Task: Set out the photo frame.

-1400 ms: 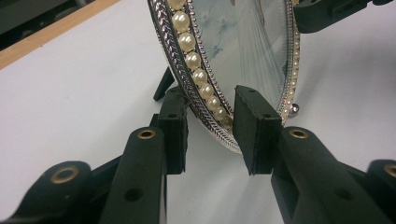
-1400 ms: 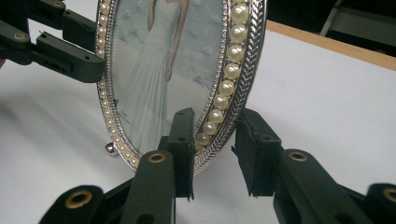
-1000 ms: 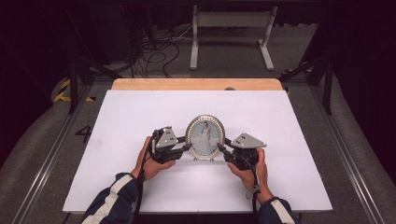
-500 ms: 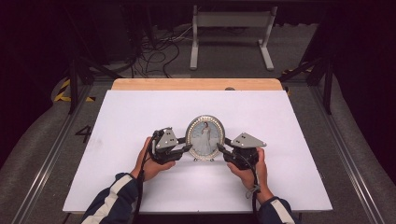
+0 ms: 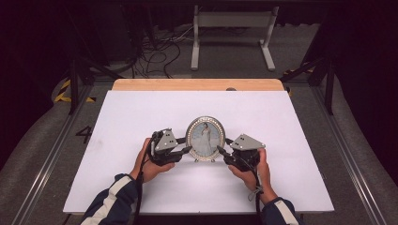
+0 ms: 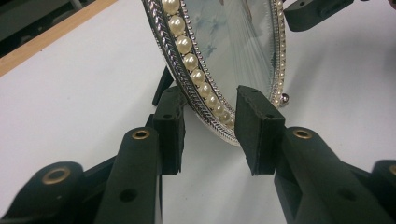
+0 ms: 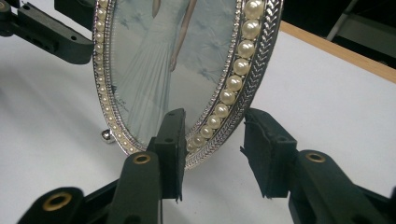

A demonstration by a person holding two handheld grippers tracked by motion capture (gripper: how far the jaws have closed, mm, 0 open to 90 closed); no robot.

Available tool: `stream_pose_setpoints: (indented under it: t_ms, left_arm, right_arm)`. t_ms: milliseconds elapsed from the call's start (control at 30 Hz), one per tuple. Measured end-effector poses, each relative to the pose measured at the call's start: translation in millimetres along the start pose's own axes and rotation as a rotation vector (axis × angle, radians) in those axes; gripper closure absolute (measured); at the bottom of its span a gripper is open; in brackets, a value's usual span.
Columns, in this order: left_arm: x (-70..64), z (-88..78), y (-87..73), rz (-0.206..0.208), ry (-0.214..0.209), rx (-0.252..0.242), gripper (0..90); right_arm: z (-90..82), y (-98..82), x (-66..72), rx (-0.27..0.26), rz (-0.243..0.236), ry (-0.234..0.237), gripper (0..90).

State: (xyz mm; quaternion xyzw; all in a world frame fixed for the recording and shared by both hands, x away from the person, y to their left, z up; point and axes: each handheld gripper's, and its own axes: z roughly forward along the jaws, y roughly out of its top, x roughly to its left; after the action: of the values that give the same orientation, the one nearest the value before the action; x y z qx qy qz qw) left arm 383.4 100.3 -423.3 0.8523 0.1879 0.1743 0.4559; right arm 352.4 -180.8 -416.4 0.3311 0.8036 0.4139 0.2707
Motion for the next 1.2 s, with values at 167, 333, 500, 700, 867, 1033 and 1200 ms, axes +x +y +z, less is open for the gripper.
stream_pose_setpoints:
  t_ms: [167, 333, 500, 700, 867, 1033, 1200]
  left_arm:
    - [-1.2, -2.3, -1.5, 0.016, -0.007, -0.005, 56.7]
    - [-2.1, -3.8, -3.0, 0.027, -0.006, 0.008, 47.8]
    - [-3.0, -6.4, -5.2, 0.043, 0.008, 0.024, 38.0]
    - [-3.5, -7.0, -7.5, 0.052, 0.022, 0.037, 25.2]
    - [-3.3, -4.3, -8.9, 0.034, -0.001, 0.059, 14.5]
    - [-2.7, -4.1, -11.6, 0.003, -0.014, 0.048, 8.0]
    - [-3.3, -4.0, -13.0, 0.023, -0.031, 0.053, 6.8]
  right_arm:
    - [-0.4, -0.9, 0.7, 0.009, -0.016, 0.008, 51.2]
    - [-0.8, -2.3, 1.6, 0.021, -0.033, 0.020, 43.0]
    - [-0.6, -2.8, 2.6, 0.026, -0.043, 0.017, 33.8]
    - [-0.5, -4.1, 0.9, 0.041, -0.046, 0.011, 21.3]
    - [1.9, -5.8, 1.5, 0.054, -0.047, 0.041, 10.2]
    - [6.6, -9.8, 3.9, 0.060, -0.035, 0.087, 7.1]
    - [6.7, -10.3, 5.4, 0.064, -0.042, 0.086, 7.1]
